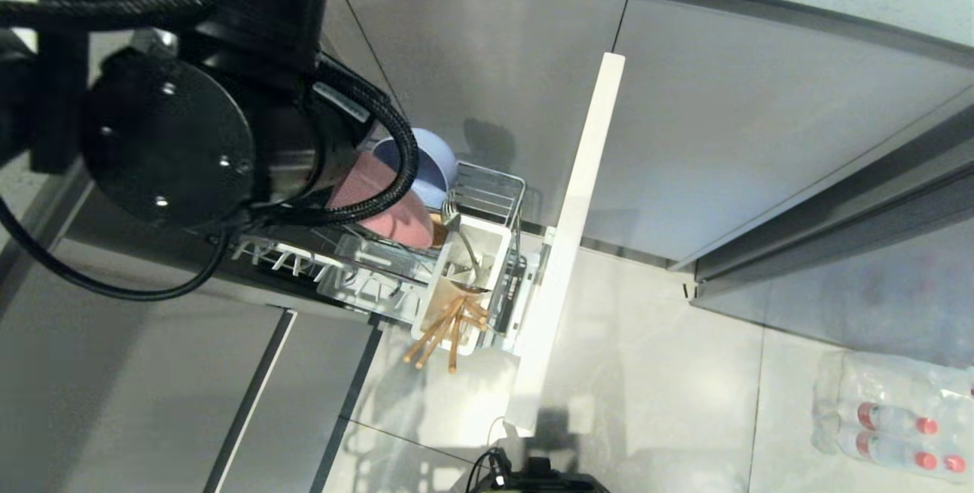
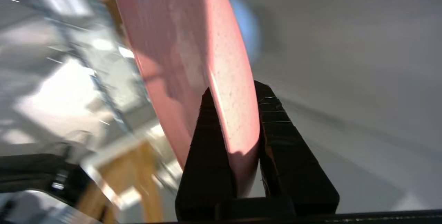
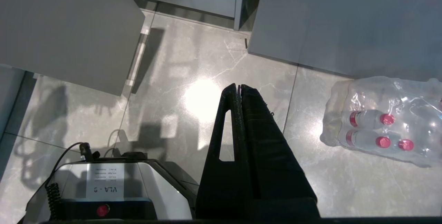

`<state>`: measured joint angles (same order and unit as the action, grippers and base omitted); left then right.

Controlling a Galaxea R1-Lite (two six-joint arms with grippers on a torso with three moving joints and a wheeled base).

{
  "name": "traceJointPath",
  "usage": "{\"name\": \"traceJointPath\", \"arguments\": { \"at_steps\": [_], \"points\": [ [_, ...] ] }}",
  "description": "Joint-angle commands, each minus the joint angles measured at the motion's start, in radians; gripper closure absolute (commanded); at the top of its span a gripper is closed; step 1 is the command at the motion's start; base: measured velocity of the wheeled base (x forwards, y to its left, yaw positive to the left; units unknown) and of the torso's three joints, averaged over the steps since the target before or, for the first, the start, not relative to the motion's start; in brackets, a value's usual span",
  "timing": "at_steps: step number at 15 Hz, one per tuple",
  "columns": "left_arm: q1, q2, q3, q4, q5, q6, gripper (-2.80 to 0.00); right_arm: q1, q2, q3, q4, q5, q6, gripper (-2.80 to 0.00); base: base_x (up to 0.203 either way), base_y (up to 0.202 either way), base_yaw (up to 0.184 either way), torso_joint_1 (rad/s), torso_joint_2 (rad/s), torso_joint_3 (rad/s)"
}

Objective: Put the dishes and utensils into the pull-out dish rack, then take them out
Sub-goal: Take the plate out of the cupboard

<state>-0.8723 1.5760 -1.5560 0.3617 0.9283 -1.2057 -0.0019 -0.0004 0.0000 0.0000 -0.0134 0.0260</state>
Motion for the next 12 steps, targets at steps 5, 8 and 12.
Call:
{"name": "traceJointPath", "arguments": {
  "at_steps": [5, 8, 12],
  "points": [
    [-0.254, -0.118, -0.138, 0.002, 0.004, 0.175, 0.00, 0.000, 0.000, 0.000, 0.000, -0.001, 0.000, 0.00, 0.000, 0.000, 0.000, 0.000, 0.00, 0.000],
    [-0.311, -0.133, -0.282, -0.005, 0.007, 0.416, 0.00, -0.001, 0.000, 0.000, 0.000, 0.000, 0.000, 0.00, 0.000, 0.000, 0.000, 0.000, 0.00, 0.000],
    [-0.315, -0.135, -0.382, -0.209, 0.008, 0.855, 0.00, 0.000, 0.000, 0.000, 0.000, 0.000, 0.000, 0.00, 0.000, 0.000, 0.000, 0.000, 0.00, 0.000]
  ]
}}
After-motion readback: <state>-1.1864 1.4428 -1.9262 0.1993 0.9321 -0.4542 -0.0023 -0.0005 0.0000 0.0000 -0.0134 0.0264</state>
